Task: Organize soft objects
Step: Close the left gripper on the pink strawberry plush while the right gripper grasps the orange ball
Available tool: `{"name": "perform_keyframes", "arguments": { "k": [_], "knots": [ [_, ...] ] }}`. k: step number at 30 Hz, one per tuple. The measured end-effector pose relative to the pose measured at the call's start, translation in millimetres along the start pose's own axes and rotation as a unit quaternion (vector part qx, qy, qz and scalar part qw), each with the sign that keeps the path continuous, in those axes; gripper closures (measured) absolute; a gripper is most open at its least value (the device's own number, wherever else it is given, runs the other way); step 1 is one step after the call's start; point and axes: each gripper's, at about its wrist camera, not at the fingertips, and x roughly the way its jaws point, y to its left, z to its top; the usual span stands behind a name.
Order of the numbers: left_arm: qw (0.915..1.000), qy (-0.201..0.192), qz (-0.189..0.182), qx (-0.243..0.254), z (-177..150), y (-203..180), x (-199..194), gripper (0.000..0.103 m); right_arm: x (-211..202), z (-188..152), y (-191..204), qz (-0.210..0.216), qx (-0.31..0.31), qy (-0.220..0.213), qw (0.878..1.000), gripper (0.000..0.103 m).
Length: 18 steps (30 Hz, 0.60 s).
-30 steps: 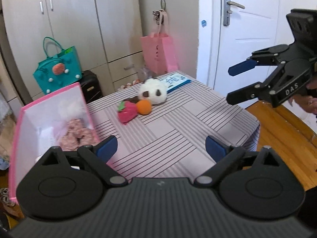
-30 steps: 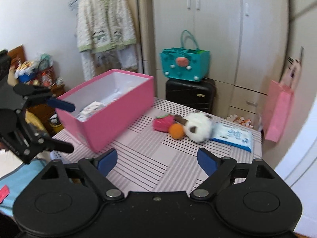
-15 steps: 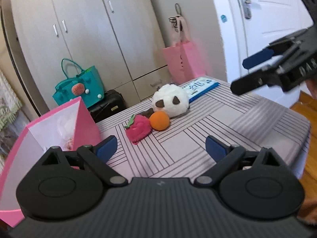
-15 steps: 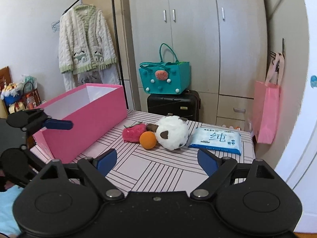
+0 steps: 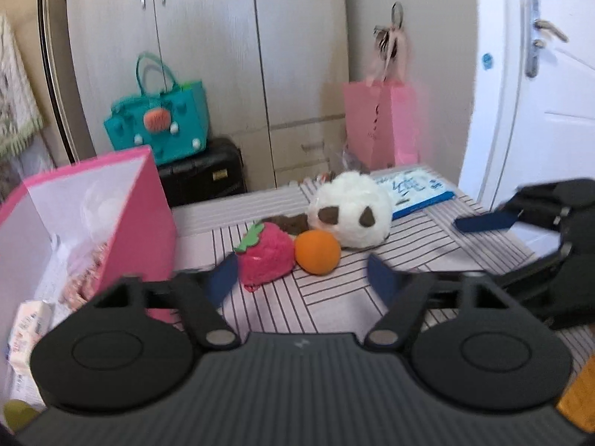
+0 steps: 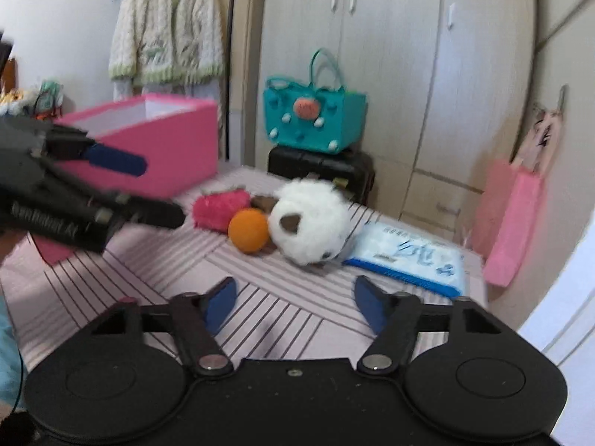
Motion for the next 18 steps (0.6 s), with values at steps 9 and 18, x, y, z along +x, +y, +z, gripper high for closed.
{"name": "perform_keyframes", "arguments": {
  "k": [9, 18],
  "knots": [
    [0.9954, 0.03, 0.014, -0.089, 23, 14, 52, 0.048, 42, 18, 31, 0.034, -0.028, -0.026, 0.999, 0.065],
    [0.995, 0.034, 0.036, -0.087, 24, 11, 77, 0.073, 59, 19, 29, 0.019, -0.015, -0.038, 0.999, 0.069]
  ]
}}
